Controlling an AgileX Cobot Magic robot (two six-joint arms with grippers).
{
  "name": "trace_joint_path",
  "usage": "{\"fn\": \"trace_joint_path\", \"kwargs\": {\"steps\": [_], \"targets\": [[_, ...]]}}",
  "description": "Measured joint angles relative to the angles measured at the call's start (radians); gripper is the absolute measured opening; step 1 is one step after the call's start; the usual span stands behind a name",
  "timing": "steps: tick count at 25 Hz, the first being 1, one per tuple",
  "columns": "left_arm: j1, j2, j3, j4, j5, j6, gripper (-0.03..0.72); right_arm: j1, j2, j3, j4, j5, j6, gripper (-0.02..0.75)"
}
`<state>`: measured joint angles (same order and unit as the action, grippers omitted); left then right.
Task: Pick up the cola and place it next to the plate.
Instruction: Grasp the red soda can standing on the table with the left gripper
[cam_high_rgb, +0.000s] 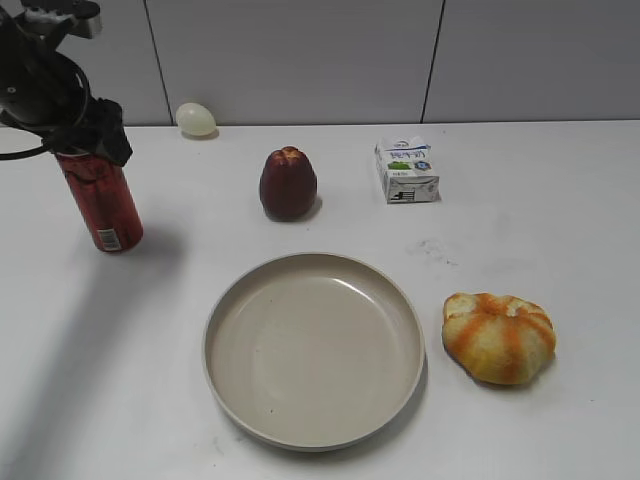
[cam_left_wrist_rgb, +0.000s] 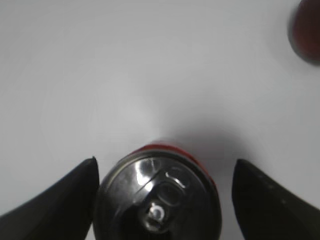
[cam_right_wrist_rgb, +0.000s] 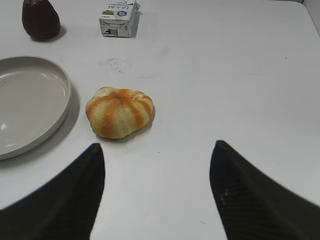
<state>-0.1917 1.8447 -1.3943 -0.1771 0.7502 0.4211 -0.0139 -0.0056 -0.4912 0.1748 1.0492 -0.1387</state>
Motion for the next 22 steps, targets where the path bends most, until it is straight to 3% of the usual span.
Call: {"fn": "trace_joint_path", "kwargs": {"steps": [5, 10, 22], "targets": [[0.000, 0.010, 0.000, 0.000, -0.011, 0.000, 0.615, 0.000, 0.000, 0.000, 0.000, 0.000, 0.000, 0.532], [0.000, 0.010, 0.000, 0.000, 0.020, 0.000, 0.526, 0.000, 0.000, 0.000, 0.000, 0.000, 0.000, 0.532], [0.000, -0.165, 0.001, -0.003, 0.167, -0.046, 0.526, 0.000, 0.000, 0.000, 0.000, 0.000, 0.000, 0.532]]}}
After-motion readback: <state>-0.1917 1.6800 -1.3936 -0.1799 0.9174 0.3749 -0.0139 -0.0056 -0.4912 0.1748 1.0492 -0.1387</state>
